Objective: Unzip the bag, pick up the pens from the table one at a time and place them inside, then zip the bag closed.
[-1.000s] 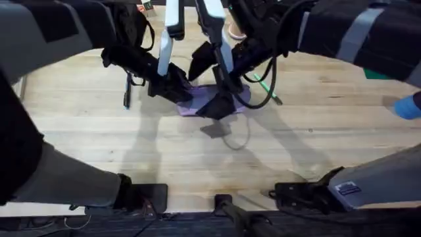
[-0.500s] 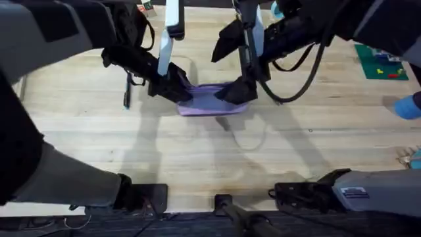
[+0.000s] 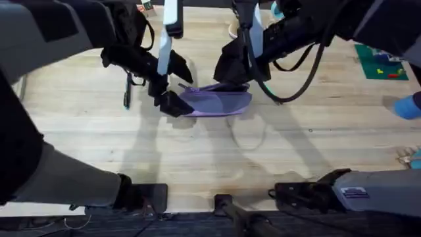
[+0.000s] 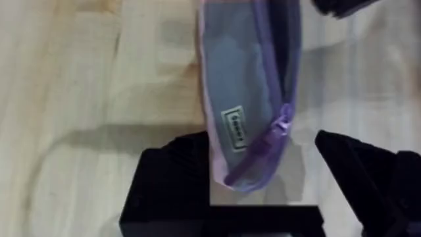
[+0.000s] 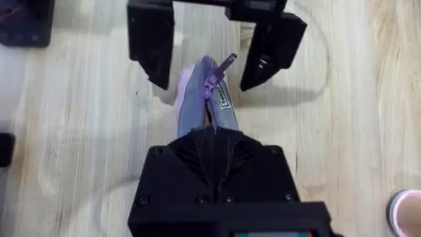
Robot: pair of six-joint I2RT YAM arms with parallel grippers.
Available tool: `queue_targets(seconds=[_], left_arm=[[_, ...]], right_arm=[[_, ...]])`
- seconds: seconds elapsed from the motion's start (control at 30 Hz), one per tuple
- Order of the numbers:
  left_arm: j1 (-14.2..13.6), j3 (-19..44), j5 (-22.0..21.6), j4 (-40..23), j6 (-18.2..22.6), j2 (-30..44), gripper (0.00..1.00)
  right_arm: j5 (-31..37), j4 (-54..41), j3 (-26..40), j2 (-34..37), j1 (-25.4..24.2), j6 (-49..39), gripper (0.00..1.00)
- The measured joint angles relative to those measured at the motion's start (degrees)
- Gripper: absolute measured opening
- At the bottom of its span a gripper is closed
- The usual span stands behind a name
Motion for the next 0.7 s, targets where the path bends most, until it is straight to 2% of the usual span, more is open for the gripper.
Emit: queue_targets(seconds=[0.13, 0.3, 0.5, 0.7], left_arm=[[1.05, 2.04, 1.34, -5.86, -0.03, -0.01, 0.995], [3.66, 7.70, 2.83, -13.92, 0.98, 0.00, 0.996], [7.08, 14.46, 5.16, -23.94, 5.47, 0.00, 0.996], [9.54, 18.23, 6.10, -29.59, 10.22, -0.02, 0.996]], right_arm=[[0.00, -0.02, 0.00, 0.00, 0.03, 0.00, 0.027], [2.24, -0.59, 0.43, 0.00, 1.18, 0.00, 0.028], [11.27, -4.04, 2.81, 0.00, 5.30, 0.00, 0.028], [14.86, -6.20, 2.86, 0.02, 5.78, 0.00, 0.028]])
